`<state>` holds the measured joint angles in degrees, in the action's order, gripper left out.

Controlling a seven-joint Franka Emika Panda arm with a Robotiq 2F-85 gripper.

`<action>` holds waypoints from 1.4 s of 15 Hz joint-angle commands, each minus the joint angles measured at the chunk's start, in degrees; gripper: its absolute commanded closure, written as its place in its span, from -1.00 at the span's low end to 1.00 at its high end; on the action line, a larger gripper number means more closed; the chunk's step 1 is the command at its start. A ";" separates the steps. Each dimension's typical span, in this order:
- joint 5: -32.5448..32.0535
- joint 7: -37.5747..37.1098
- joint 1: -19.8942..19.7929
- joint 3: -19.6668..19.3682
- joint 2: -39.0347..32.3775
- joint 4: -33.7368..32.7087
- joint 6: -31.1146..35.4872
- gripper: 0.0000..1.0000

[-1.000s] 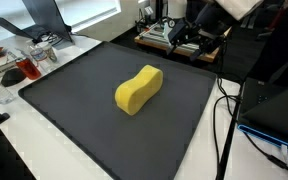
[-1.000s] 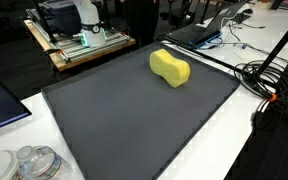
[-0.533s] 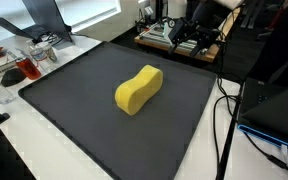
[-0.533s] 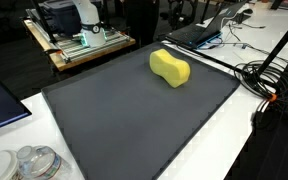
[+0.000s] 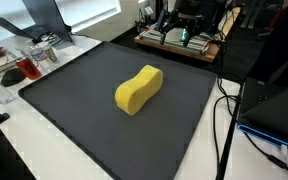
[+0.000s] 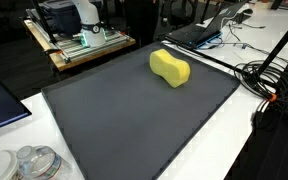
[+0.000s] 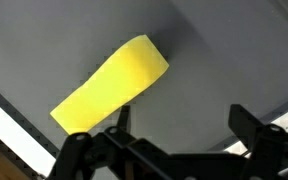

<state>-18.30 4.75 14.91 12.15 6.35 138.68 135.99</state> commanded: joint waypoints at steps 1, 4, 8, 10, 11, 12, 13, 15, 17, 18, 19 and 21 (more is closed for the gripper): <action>9.61 7.66 -1.30 -2.96 8.10 8.93 6.01 -1.00; 17.39 14.01 -1.41 -7.40 12.61 14.73 9.84 -1.00; 26.93 23.73 -1.18 -15.91 17.54 20.47 11.29 -1.00; 31.43 28.98 -1.32 -21.59 18.86 21.13 9.58 -1.00; 33.40 29.37 -1.92 -24.05 17.73 18.71 6.28 -1.00; 32.36 27.37 -3.78 -23.99 18.23 19.07 7.49 -1.00; 30.64 26.85 -2.74 -21.84 16.50 18.97 8.75 -1.00; 30.78 27.03 -4.30 -23.52 16.82 18.81 8.71 -1.00; 30.89 26.99 -4.43 -23.55 16.88 18.81 8.70 -1.00; 30.92 26.96 -4.40 -23.48 16.88 18.81 8.70 -1.00; 30.94 26.96 -4.38 -23.46 16.88 18.81 8.70 -1.00; 33.77 32.46 -3.42 -27.27 15.63 16.66 6.19 -1.00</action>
<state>12.56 32.05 11.26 -12.28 23.15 157.50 144.68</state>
